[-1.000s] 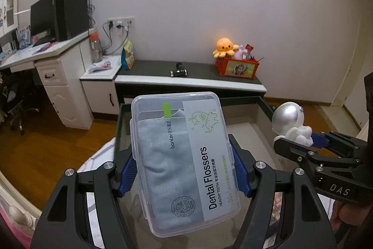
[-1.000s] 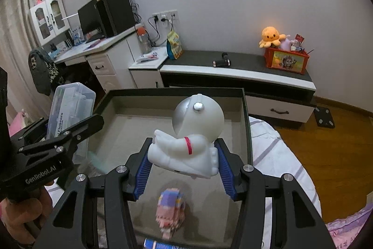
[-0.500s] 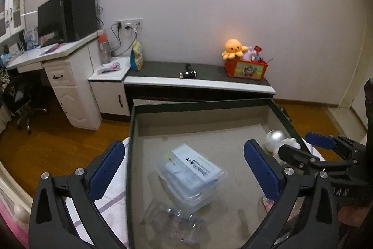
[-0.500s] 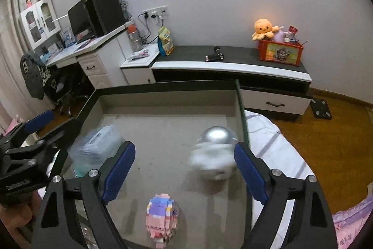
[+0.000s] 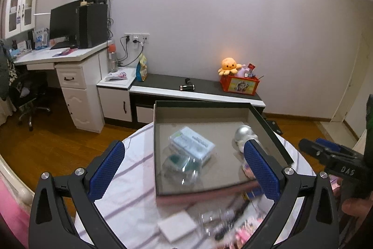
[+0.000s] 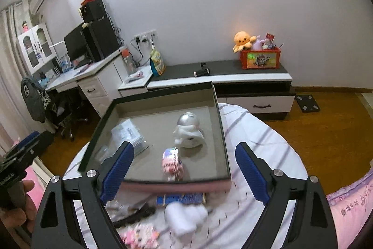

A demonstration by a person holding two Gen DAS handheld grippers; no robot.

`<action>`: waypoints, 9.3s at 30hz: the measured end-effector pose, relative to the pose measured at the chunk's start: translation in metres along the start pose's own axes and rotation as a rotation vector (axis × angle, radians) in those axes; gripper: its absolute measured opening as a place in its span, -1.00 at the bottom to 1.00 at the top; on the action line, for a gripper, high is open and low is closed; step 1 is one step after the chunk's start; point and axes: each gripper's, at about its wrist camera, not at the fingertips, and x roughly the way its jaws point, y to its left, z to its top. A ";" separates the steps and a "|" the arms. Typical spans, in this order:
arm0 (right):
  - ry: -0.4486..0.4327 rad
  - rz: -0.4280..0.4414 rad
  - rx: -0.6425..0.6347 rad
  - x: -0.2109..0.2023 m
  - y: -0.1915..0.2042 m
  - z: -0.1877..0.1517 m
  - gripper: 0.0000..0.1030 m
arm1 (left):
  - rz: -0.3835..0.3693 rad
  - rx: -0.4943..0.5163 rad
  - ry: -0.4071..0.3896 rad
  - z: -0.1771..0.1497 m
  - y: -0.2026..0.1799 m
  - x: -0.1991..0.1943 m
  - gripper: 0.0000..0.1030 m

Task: Organize rigid objects
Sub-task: 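Lower both held items into the pink box and open both tools, then withdraw both tools toward the copper cup and pig figurine, then grasp the copper cup with the left tool while the right tool grasps the pig figurine, then carry the copper cup and pig figurine into the pink box and release, then withdraw both tools back toward the remaining items on the table, then grasp the white plug charger with the left tool while the right tool grasps the white dryer toy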

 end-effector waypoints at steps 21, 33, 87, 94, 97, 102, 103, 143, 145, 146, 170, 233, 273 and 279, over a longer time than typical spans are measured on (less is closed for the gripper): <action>-0.073 0.087 -0.026 -0.098 0.040 -0.077 1.00 | 0.039 -0.035 0.040 -0.079 -0.002 -0.101 1.00; -0.060 0.065 -0.038 -0.117 0.042 -0.103 1.00 | 0.074 -0.041 0.052 -0.101 -0.001 -0.132 1.00; 0.248 0.052 -0.125 -0.013 0.005 -0.154 0.73 | -0.110 -0.049 0.352 -0.153 -0.033 0.023 0.64; 0.255 0.091 -0.178 -0.001 0.027 -0.152 0.73 | -0.066 0.008 0.345 -0.153 -0.019 0.021 0.01; 0.280 0.092 -0.188 0.016 0.036 -0.152 0.67 | -0.039 0.043 0.352 -0.150 -0.020 0.027 0.50; 0.277 0.104 -0.217 0.025 0.044 -0.153 0.24 | -0.026 0.060 0.346 -0.146 -0.019 0.037 0.26; 0.276 0.112 -0.208 0.023 0.043 -0.153 0.24 | -0.040 0.057 0.346 -0.146 -0.019 0.037 0.01; 0.122 0.174 -0.167 0.108 0.027 0.032 0.24 | -0.066 0.063 0.177 0.013 -0.013 0.122 -0.07; 0.137 0.169 -0.159 0.123 0.025 0.036 0.24 | -0.067 0.065 0.188 0.015 -0.016 0.136 -0.07; 0.145 0.168 -0.154 0.130 0.023 0.037 0.24 | -0.068 0.066 0.197 0.016 -0.016 0.144 -0.07; 0.032 0.119 -0.048 0.046 -0.001 0.025 1.00 | 0.014 0.009 0.068 0.008 0.009 0.058 0.99; 0.005 0.058 -0.050 -0.092 0.018 -0.103 1.00 | 0.055 -0.037 0.115 -0.106 0.003 -0.086 1.00; 0.237 0.035 -0.067 0.062 -0.011 -0.099 0.20 | 0.024 0.032 0.334 -0.111 0.006 0.075 0.23; 0.222 0.072 -0.060 0.047 -0.009 -0.101 0.20 | 0.007 0.022 0.321 -0.115 0.007 0.057 0.23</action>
